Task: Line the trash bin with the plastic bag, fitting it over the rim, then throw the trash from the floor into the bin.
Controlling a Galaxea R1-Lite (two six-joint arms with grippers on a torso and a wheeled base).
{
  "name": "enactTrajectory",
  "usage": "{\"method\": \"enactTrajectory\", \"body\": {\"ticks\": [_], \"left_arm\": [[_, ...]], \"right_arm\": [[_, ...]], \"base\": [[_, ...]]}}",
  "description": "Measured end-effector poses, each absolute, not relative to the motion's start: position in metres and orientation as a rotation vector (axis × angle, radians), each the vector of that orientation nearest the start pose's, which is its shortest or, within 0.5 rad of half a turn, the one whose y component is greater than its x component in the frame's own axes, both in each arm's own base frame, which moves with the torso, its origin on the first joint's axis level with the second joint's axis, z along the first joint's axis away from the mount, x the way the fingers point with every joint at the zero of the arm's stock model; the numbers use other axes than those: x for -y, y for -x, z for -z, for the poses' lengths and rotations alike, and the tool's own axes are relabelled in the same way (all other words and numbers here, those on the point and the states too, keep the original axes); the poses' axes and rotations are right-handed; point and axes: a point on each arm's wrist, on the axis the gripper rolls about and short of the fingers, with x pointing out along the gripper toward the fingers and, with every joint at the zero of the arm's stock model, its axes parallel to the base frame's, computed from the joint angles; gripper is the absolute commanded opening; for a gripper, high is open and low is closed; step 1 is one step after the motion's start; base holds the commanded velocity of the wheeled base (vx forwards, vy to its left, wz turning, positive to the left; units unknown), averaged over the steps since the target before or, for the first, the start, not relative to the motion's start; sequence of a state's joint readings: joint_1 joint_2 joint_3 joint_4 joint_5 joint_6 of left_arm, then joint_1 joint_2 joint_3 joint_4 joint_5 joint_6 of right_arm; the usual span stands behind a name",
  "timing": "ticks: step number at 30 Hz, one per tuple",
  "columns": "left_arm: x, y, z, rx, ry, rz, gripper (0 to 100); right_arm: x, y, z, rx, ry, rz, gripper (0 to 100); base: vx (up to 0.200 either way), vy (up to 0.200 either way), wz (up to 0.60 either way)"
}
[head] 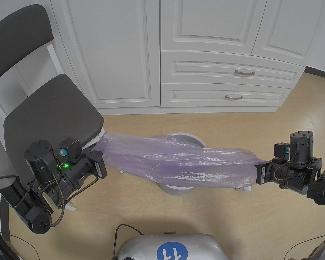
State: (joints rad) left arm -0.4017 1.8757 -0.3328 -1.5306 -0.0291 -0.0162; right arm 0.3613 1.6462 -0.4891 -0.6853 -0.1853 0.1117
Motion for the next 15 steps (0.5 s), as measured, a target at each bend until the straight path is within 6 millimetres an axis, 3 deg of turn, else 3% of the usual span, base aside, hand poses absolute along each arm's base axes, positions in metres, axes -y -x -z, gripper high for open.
{"method": "enactTrajectory", "body": {"ticks": [15], "left_arm": [[0.1035,-0.2537,-0.1121,-0.015,0.013,0.418,0]], "right_arm": [[-0.0848,-0.2383,-0.1240,-0.460,0.016,-0.144,0]], "base": [[0.000,0.000,0.00]]}}
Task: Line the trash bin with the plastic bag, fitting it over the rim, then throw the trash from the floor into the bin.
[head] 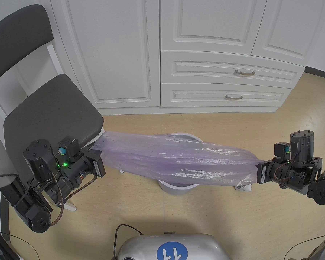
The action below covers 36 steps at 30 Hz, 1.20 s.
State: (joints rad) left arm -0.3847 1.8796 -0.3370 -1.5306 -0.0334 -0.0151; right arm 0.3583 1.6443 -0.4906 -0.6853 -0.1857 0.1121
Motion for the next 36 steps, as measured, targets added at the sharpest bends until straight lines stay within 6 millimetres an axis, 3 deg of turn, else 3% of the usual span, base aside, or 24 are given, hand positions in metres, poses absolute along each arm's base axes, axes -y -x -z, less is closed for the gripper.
{"method": "enactTrajectory", "body": {"ticks": [15,20,26,31,36], "left_arm": [[0.099,-0.255,-0.113,-0.011,0.014,0.415,0],[0.105,-0.256,-0.113,-0.005,0.013,0.434,0],[0.127,-0.267,-0.115,0.029,0.005,0.487,0],[0.157,-0.287,-0.121,0.111,-0.006,0.539,0],[0.193,-0.283,-0.118,0.123,0.018,0.635,0]], "right_arm": [[-0.080,-0.240,-0.124,-0.459,0.034,-0.130,0],[-0.083,-0.241,-0.126,-0.449,0.037,-0.139,0],[-0.092,-0.250,-0.133,-0.402,0.036,-0.161,0],[-0.103,-0.262,-0.142,-0.317,0.050,-0.211,0],[-0.123,-0.260,-0.142,-0.275,0.055,-0.300,0]], "base": [[0.000,0.000,0.00],[0.000,0.000,0.00],[0.000,0.000,0.00],[0.000,0.000,0.00],[0.000,0.000,0.00]]}}
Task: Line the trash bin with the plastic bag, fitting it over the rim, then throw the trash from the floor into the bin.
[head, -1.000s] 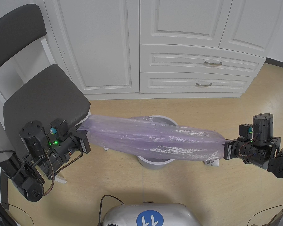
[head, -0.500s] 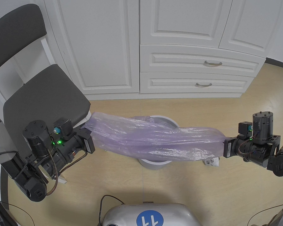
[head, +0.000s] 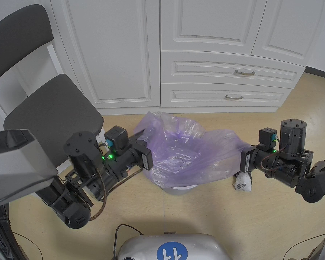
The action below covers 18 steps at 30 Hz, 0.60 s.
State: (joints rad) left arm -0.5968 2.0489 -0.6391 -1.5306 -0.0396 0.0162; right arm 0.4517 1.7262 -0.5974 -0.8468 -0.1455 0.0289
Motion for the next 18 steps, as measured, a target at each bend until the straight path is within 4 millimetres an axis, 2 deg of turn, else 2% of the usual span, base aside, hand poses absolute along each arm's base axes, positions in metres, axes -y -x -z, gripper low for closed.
{"method": "enactTrajectory", "body": {"ticks": [4,10,18], "left_arm": [[0.208,-0.275,-0.113,0.094,0.055,0.653,0],[0.220,-0.267,-0.109,0.076,0.074,0.660,0],[0.225,-0.263,-0.105,0.047,0.117,0.679,0]], "right_arm": [[-0.130,-0.252,-0.138,-0.277,0.061,-0.339,0],[-0.129,-0.239,-0.133,-0.282,0.058,-0.348,0],[-0.131,-0.240,-0.136,-0.321,0.010,-0.338,0]], "base": [[0.000,0.000,0.00],[0.000,0.000,0.00],[0.000,0.000,0.00]]}}
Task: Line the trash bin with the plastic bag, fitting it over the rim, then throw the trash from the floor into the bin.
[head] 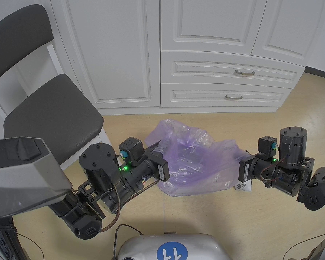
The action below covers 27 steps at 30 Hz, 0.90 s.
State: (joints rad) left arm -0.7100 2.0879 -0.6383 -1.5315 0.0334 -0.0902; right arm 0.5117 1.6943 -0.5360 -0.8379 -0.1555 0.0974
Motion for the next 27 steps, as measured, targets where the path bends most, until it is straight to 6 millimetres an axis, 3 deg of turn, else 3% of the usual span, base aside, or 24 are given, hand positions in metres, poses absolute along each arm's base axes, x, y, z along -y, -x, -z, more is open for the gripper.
{"method": "enactTrajectory", "body": {"ticks": [15,27], "left_arm": [[0.228,-0.264,-0.110,0.025,0.201,0.685,0],[0.235,-0.270,-0.110,-0.118,0.221,0.612,0]], "right_arm": [[-0.148,-0.249,-0.152,-0.401,-0.137,-0.332,0],[-0.162,-0.255,-0.161,-0.500,-0.222,-0.286,0]], "base": [[0.000,0.000,0.00],[0.000,0.000,0.00]]}}
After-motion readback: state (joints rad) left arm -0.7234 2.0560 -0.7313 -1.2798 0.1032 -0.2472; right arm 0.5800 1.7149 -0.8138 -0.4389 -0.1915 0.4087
